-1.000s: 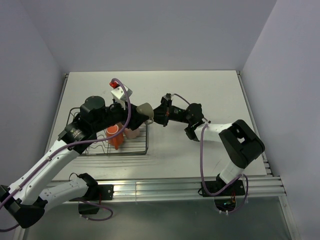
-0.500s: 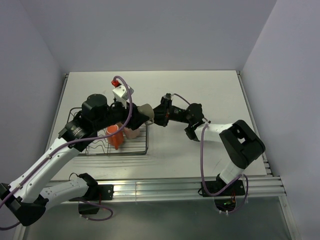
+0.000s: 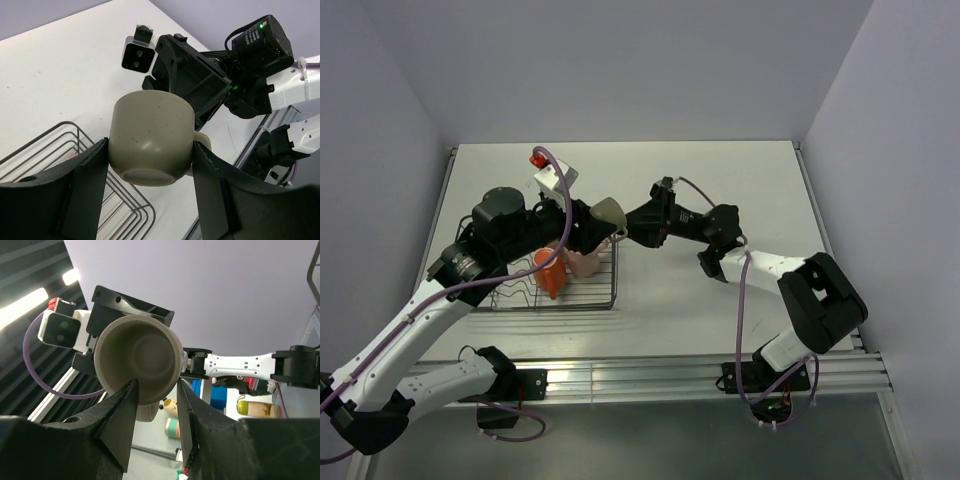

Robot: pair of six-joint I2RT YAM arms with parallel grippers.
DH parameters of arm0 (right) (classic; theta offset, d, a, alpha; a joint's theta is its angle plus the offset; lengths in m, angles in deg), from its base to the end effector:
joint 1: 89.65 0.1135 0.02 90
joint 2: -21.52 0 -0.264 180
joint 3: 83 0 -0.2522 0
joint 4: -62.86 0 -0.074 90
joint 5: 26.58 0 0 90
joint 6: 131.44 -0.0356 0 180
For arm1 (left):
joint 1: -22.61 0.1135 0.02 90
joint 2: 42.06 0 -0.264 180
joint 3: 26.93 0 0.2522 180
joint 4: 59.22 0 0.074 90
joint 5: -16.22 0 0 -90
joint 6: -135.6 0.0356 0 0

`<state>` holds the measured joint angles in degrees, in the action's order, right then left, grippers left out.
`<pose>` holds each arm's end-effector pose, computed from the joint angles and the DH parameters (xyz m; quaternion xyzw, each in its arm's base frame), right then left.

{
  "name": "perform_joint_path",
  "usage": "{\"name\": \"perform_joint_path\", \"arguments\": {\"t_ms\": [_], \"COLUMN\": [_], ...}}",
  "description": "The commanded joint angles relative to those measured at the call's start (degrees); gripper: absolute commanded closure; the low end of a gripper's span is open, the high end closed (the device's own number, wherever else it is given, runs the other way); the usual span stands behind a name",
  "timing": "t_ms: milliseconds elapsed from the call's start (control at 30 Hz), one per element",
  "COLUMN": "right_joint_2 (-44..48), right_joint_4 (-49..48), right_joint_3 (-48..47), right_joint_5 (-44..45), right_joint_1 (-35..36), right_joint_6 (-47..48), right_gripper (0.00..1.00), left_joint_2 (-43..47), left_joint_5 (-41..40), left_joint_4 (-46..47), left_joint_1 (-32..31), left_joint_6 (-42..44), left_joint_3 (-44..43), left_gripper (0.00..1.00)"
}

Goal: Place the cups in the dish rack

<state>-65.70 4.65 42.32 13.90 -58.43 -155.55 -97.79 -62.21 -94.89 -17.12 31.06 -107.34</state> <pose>0.2488 0.1825 0.2836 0.0542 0.5970 0.8002 0.0162 0.1549 -0.1380 0.4162 0.2300 0.7352 -0.3579 0.5278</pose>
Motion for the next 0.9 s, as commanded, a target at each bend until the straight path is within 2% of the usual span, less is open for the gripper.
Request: {"name": "perform_joint_path", "arguments": {"t_ms": [0,200,467,533,567,667,700,733,767,800,867], "right_joint_2": [4.6,6.5,10.6,12.8,13.6,16.8,17.6,18.7,19.0,19.4,19.9], "right_joint_4": [-6.5,-2.7,6.6,13.9,21.4,34.0,43.9,49.2,60.2,64.6,70.9], "right_joint_3": [-0.4,2.2,6.3,5.6,5.1,1.9,0.5,-3.1,-5.1,-7.1,-11.1], "right_joint_5": [-2.4,-3.0,-2.4,-2.2,-1.6,0.3,2.6,4.1,6.0,10.8,14.4], "right_joint_1": [-0.4,-0.6,-1.7,-2.3,-2.7,-4.5,-4.9,-5.4,-6.1,-6.3,-7.4], "right_joint_6": [-4.5,-1.3,7.9,13.7,16.2,28.4,35.8,40.0,43.9,51.4,56.1], "right_gripper": [0.56,0.56,0.56,0.56,0.56,0.56,0.56,0.56,0.55,0.55,0.55], "left_joint_2": [0.0,-1.0,-1.6,-2.0,-2.2,-3.5,-3.9,-4.8,-5.4,-6.0,-7.8], "left_joint_5": [-6.6,-9.7,-11.2,-11.3,-13.4,-16.5,-17.5,-18.8,-21.2,-22.5,-24.4], "left_joint_4": [-0.1,-0.8,-4.5,-6.4,-7.3,-13.1,-15.0,-19.3,-21.6,-24.0,-31.1], "left_joint_1": [0.6,0.6,1.8,2.1,2.2,2.6,2.8,3.2,3.4,3.8,5.6], "left_joint_6": [0.3,-0.2,-0.9,-1.4,-1.6,-3.4,-4.0,-5.5,-6.4,-7.2,-9.6], "left_joint_3": [-1.8,-4.3,-7.8,-8.9,-9.5,-13.0,-14.0,-16.2,-17.4,-18.4,-21.1], "left_gripper": [1.00,1.00,1.00,1.00,1.00,1.00,1.00,1.00,1.00,1.00,1.00]}}
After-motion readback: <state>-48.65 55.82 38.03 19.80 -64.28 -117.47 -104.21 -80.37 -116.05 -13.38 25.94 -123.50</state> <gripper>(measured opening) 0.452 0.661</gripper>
